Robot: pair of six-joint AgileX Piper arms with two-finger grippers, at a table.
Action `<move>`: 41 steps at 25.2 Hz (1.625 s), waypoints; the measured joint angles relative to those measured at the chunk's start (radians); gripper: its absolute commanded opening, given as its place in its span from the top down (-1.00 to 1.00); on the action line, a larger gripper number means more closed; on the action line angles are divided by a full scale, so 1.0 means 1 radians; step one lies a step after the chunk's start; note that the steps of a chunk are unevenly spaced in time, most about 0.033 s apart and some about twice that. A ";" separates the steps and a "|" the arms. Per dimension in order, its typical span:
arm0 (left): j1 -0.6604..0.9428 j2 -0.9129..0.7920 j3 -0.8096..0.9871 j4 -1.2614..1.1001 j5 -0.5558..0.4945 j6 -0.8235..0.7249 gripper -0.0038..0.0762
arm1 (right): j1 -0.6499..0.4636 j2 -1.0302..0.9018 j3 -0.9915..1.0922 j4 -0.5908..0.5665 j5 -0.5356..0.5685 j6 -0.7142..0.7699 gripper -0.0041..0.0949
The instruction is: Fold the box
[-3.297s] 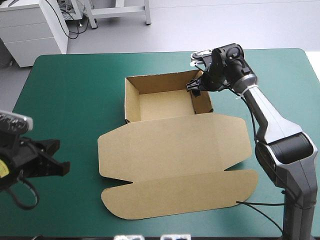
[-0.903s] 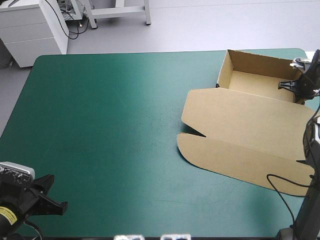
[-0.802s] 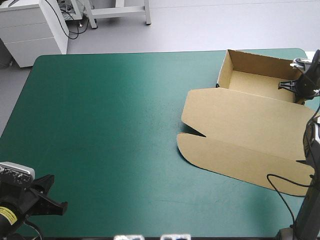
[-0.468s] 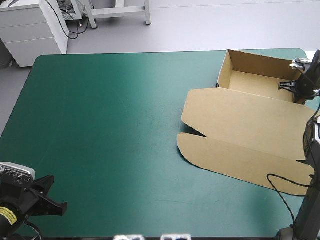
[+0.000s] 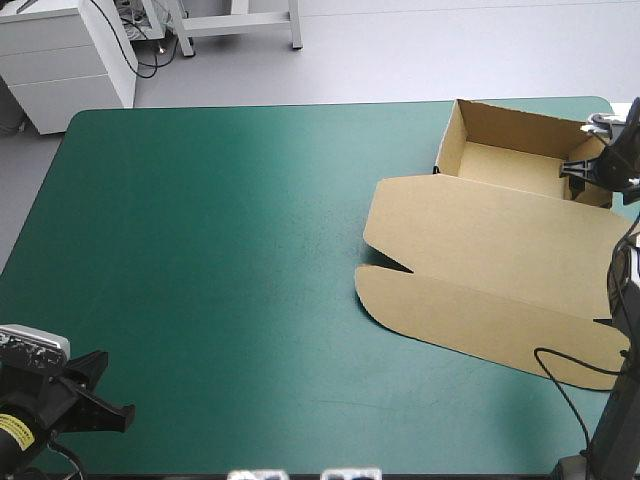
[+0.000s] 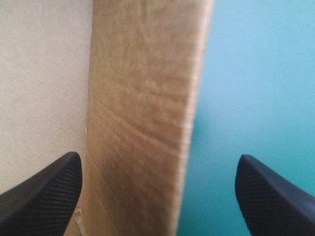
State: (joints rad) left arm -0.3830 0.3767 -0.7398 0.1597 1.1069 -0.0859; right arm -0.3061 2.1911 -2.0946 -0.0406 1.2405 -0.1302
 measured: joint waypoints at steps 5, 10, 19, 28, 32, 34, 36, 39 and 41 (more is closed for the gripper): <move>0.000 0.000 0.000 0.000 0.001 0.000 0.92 | 0.000 -0.103 -0.137 -0.002 0.002 0.017 -0.58; 0.000 0.000 0.000 0.000 0.001 0.000 0.92 | 0.002 -0.282 -0.141 0.332 0.010 -0.072 0.26; 0.000 -0.002 0.000 -0.003 0.001 0.000 0.92 | 0.164 -0.435 0.165 0.467 0.011 -0.210 0.96; 0.000 -0.002 0.000 -0.008 -0.027 0.000 0.92 | 0.383 -0.764 0.502 0.476 -0.004 -0.262 0.96; 0.000 -0.004 0.000 -0.017 -0.098 0.000 0.92 | 0.387 -0.912 0.661 0.463 -0.096 -0.262 0.96; 0.000 -0.004 0.000 -0.021 -0.126 0.003 0.92 | 0.387 -0.992 0.759 0.438 -0.161 -0.262 0.96; 0.000 -0.004 0.000 -0.024 -0.142 0.009 0.92 | 0.387 -1.068 0.852 0.415 -0.217 -0.262 0.96; 0.000 -0.004 0.000 -0.025 -0.150 0.040 0.92 | 0.387 -1.184 1.004 0.395 -0.305 -0.262 0.96; 0.000 -0.005 0.008 -0.027 -0.157 0.057 0.92 | 0.387 -1.263 1.112 0.390 -0.374 -0.266 0.96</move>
State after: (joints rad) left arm -0.3830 0.3717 -0.7320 0.1330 0.9498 -0.0288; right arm 0.0814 0.9278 -0.9822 0.3498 0.8663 -0.3964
